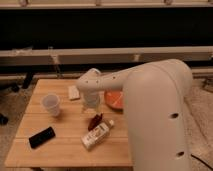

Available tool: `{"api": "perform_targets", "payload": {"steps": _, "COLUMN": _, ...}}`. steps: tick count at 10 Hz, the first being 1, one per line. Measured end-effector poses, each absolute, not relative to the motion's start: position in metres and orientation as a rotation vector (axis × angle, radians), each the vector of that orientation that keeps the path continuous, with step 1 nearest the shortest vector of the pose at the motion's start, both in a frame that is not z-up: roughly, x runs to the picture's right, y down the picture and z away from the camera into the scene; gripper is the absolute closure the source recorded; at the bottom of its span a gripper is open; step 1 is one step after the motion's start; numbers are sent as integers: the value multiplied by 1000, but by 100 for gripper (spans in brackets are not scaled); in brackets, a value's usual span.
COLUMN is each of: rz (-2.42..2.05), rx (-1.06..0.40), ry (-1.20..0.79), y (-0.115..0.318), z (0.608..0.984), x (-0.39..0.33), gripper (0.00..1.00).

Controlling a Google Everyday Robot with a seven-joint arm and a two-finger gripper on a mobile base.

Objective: Drag the pepper across the table

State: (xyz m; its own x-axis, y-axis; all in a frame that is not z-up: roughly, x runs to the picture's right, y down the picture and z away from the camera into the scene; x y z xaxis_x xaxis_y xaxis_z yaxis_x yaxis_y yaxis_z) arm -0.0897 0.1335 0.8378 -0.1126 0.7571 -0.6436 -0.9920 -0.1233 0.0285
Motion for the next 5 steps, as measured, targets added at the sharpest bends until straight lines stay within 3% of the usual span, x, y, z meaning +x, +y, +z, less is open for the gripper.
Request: {"api": "perform_targets", "payload": {"steps": 5, "rz": 1653, "rx": -566, "ry": 559, "y": 145, "z": 859, "x": -85, "gripper": 35}}
